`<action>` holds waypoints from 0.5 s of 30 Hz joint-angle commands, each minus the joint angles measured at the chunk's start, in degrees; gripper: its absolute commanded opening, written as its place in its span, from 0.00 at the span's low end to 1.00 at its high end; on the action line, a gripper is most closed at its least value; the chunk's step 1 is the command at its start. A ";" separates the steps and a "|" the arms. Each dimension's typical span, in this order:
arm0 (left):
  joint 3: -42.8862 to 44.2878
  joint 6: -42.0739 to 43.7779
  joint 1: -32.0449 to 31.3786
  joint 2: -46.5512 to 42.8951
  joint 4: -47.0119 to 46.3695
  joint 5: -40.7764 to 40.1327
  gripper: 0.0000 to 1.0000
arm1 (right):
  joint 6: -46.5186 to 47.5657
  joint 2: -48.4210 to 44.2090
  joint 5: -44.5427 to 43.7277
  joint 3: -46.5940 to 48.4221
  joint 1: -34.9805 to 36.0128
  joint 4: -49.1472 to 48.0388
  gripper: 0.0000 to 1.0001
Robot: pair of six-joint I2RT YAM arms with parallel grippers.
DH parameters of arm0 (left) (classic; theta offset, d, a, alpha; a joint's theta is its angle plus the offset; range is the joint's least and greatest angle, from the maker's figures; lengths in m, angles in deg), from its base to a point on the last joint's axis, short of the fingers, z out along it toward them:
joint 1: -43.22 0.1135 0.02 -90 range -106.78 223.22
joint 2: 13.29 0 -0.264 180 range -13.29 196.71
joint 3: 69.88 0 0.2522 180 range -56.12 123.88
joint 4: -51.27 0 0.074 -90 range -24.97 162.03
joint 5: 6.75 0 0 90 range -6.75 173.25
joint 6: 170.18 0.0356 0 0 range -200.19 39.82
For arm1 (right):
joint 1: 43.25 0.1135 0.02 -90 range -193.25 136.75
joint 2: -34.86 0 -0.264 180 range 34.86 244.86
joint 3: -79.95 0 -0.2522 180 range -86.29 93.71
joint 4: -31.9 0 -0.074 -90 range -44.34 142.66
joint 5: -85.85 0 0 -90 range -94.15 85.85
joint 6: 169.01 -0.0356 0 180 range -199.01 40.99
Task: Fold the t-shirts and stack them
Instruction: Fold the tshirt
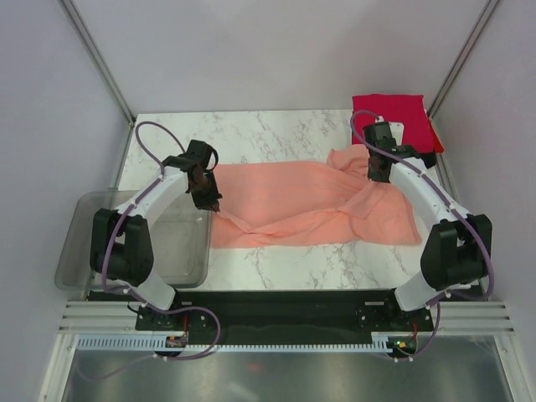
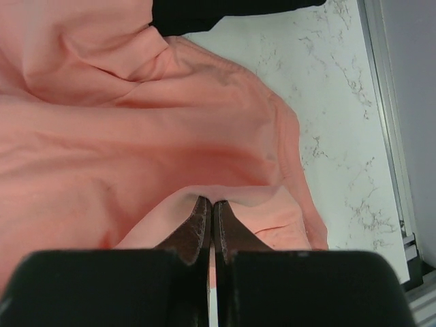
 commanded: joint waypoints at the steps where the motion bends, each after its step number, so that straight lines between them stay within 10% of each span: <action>1: 2.39 3.14 1.73 2.14 -0.33 -3.34 0.02 | 1.12 3.11 1.72 3.69 -0.91 -2.75 0.00; 10: 3.71 0.68 4.90 5.39 0.28 -6.08 0.02 | 4.98 14.54 2.07 14.92 -1.79 -2.68 0.03; 14: 4.42 0.15 4.99 5.32 0.63 -1.68 0.24 | 4.90 14.83 3.48 18.21 -1.79 -0.20 0.82; 15: 4.07 -0.46 4.99 2.44 0.55 -0.46 0.50 | 3.59 13.33 2.00 17.25 -1.79 -0.47 0.97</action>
